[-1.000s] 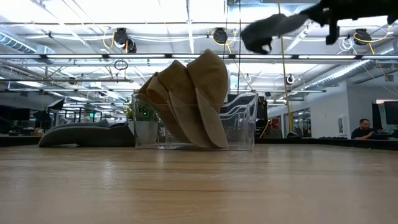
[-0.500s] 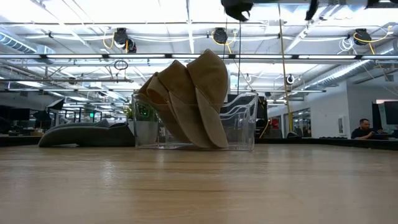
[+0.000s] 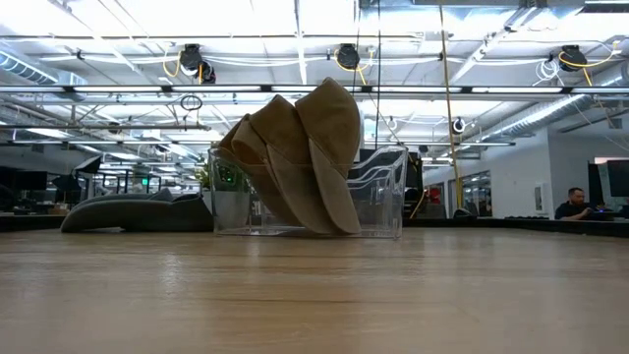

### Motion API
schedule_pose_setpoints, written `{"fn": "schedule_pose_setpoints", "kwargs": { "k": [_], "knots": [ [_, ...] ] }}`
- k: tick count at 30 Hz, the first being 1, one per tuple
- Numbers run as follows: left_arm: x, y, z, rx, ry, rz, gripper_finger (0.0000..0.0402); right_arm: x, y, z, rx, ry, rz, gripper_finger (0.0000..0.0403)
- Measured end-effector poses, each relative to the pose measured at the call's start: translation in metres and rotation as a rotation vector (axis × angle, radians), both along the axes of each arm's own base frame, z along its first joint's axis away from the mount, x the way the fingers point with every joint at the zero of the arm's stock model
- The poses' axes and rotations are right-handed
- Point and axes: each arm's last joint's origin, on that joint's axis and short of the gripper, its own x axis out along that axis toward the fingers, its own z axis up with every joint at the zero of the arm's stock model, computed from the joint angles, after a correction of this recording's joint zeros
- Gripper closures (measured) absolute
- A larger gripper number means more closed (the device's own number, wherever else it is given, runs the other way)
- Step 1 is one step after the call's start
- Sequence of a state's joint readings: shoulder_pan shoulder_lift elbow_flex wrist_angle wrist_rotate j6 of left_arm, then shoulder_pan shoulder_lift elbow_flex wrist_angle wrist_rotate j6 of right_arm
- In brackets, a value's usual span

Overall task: Pick & Place hat
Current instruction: Put the right gray cap into the top transparent bin

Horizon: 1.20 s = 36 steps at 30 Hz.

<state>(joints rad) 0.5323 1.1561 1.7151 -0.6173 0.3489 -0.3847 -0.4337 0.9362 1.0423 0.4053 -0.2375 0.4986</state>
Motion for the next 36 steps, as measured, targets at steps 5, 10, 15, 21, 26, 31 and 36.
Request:
{"fn": "schedule_pose_setpoints", "kwargs": {
  "k": [5,10,15,21,26,31,36],
  "knots": [
    [0.008,0.004,0.008,0.026,0.009,-0.003,0.0105,0.018,0.006,0.013,-0.037,-0.004,0.048,0.0403],
    [0.016,0.009,0.008,0.026,0.029,-0.005,0.0105,0.033,0.012,0.019,-0.040,0.002,0.093,0.0403],
    [0.028,0.016,0.002,0.011,0.056,-0.008,0.0105,0.048,0.017,0.022,-0.045,0.010,0.133,0.0403],
    [0.043,0.015,-0.002,0.001,0.056,-0.109,0.0105,0.062,0.024,0.024,-0.079,0.021,0.157,0.0403],
    [0.052,0.009,-0.006,0.006,0.070,-0.235,0.0106,0.063,0.025,0.024,-0.077,0.019,0.143,0.0403],
    [0.053,0.005,-0.005,0.013,0.064,-0.260,0.0137,0.061,0.026,0.026,-0.086,0.014,0.133,0.0403],
    [0.053,0.005,-0.005,-0.011,0.062,-0.256,0.0231,0.062,0.026,0.025,-0.084,0.014,0.134,0.0403]
  ]
}}
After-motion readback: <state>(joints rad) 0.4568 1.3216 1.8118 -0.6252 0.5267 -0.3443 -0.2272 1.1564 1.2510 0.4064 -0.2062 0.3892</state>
